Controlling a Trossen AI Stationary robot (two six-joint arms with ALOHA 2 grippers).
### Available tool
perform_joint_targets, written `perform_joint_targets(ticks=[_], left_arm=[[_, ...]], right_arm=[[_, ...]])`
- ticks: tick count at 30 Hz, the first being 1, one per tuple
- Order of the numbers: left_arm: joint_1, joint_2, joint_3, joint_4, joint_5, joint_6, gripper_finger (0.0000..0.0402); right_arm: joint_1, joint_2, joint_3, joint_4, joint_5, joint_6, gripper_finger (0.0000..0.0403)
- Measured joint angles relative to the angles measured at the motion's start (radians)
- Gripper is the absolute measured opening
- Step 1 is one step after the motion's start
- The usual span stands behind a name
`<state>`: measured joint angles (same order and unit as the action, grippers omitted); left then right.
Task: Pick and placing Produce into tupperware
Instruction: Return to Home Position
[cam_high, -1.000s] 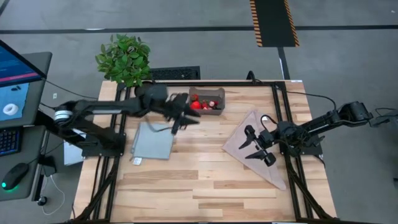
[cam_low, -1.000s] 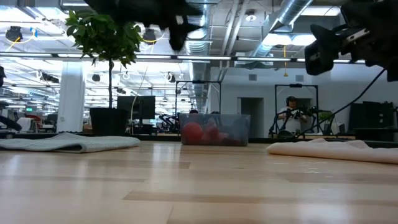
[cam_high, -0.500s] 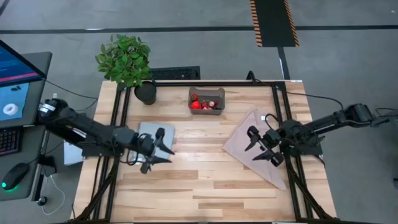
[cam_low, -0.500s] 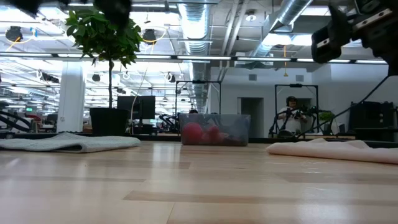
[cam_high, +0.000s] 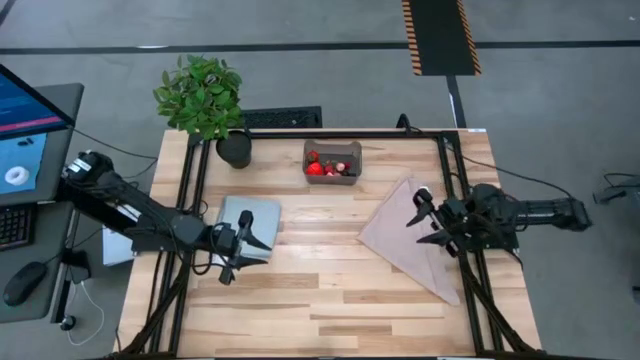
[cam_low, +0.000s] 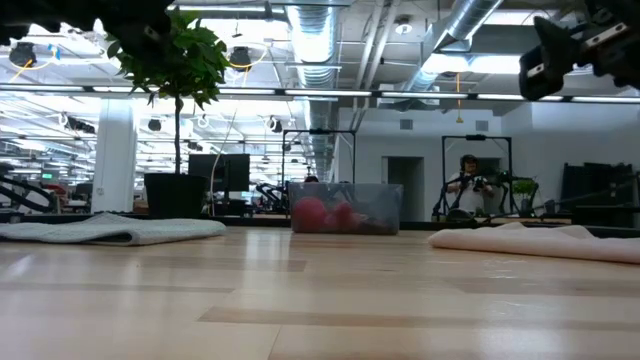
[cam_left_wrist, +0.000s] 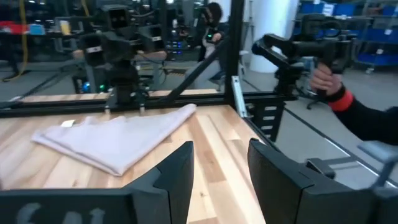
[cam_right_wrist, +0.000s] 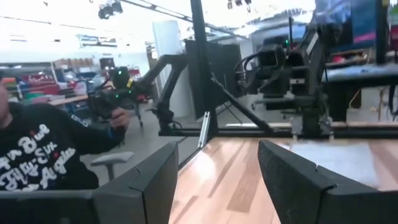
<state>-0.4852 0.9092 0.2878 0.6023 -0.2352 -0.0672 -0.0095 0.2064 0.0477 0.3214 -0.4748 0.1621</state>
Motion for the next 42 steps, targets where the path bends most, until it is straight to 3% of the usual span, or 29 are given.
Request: perform_joint_targets(ticks=[5,9,13,17,22,28,42], left_arm=[[-0.047,0.0,0.0,-0.013,-0.085,0.027,0.0142],[-0.077,0.0,-0.027,0.009,-0.153,0.058,0.0142],[-0.076,-0.001,-0.148,0.253,-0.277,0.086,0.0142],[-0.046,0.0,-0.279,0.49,-0.268,0.113,0.0142],[-0.036,-0.04,-0.271,0.347,-0.152,0.114,0.0142],[-0.026,-0.172,-0.277,0.209,-0.173,0.11,0.0142],[0.015,-0.804,-0.278,-0.455,-0.098,0.071,0.0141]], right_arm=[[0.01,-0.208,0.001,-0.159,0.0,-0.028,0.0243],[0.015,-0.195,0.006,-0.221,0.004,-0.031,0.0243],[0.014,-0.193,0.007,-0.28,0.008,-0.045,0.0243],[0.015,-0.204,0.009,-0.257,0.007,-0.049,0.0243],[0.014,-0.203,0.008,-0.275,0.032,-0.022,0.0243],[0.014,-0.203,0.008,-0.273,0.062,0.005,0.0243],[0.014,-0.203,0.012,-0.235,0.06,-0.17,0.0243]])
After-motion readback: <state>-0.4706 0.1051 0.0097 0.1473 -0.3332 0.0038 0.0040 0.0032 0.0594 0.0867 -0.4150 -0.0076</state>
